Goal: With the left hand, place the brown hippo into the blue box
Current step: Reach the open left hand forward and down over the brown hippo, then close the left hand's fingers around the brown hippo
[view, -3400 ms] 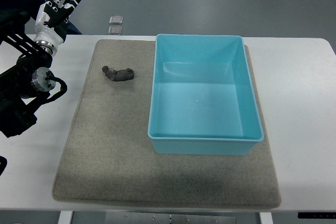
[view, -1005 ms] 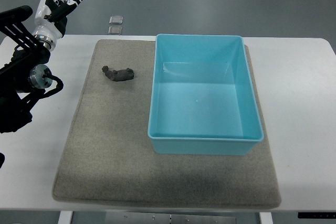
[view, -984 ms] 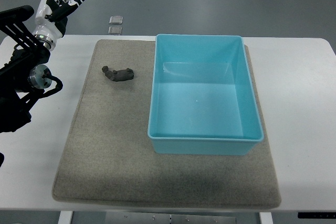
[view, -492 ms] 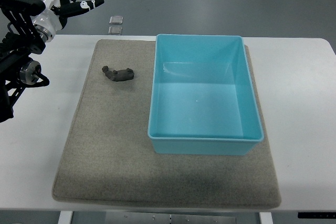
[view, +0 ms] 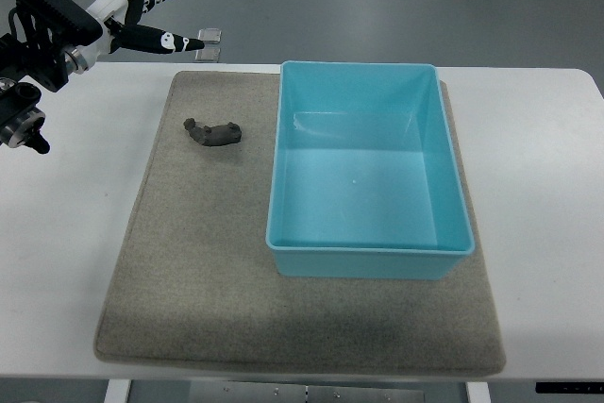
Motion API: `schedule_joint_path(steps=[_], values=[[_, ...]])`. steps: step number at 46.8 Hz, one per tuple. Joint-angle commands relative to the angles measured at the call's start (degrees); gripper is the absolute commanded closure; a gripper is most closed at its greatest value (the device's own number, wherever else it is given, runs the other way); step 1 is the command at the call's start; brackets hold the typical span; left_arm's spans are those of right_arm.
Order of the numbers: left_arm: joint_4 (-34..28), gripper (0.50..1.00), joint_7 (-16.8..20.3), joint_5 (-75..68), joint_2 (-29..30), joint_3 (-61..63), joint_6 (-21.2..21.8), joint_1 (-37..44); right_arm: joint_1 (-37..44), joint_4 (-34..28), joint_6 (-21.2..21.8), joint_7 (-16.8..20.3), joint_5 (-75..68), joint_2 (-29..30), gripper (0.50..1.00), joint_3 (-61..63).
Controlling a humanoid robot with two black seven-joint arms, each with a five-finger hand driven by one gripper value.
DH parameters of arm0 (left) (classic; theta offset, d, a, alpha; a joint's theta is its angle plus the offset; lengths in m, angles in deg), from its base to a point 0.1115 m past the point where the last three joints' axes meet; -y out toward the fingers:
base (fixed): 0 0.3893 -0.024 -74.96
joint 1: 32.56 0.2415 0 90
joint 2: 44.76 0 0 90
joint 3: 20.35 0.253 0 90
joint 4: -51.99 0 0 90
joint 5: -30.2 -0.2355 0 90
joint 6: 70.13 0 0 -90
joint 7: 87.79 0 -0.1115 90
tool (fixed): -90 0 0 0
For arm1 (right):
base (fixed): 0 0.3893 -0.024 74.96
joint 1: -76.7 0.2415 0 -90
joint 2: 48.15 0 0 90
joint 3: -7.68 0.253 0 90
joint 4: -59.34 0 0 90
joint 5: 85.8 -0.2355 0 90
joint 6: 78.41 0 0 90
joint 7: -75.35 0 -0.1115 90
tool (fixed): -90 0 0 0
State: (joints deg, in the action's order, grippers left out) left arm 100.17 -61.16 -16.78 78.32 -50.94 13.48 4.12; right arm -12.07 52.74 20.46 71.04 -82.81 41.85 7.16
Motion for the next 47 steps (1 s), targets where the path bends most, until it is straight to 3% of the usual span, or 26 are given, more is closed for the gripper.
schedule_joint_path(steps=[1,22,36,42,44,47], values=[[0.5,0.504,0.0,-0.6,0.4,1.8,0.0,-0.1,0.0,0.0,0.0,0.0,0.0,0.0,0.564,0.0],[3.3,0.510,-0.4,-5.1,3.8,21.4,-0.2,-6.2,0.0,0.0,0.0,0.0,0.0,0.0,0.564,0.0],[3.2,0.516,-1.8,-9.4,3.5,25.6,0.9,-7.3,0.0,0.0,0.0,0.0,0.0,0.0,0.564,0.0],[3.3,0.536,-3.8,-9.7,3.3,25.6,0.9,-7.4,0.0,0.0,0.0,0.0,0.1,0.0,0.564,0.0],[3.2,0.576,-4.1,-9.7,3.2,25.6,0.9,-7.3,0.0,0.0,0.0,0.0,0.0,0.0,0.564,0.0],[3.2,0.598,-4.3,-9.7,3.0,26.1,0.9,-7.3,0.0,0.0,0.0,0.0,0.1,0.0,0.564,0.0]])
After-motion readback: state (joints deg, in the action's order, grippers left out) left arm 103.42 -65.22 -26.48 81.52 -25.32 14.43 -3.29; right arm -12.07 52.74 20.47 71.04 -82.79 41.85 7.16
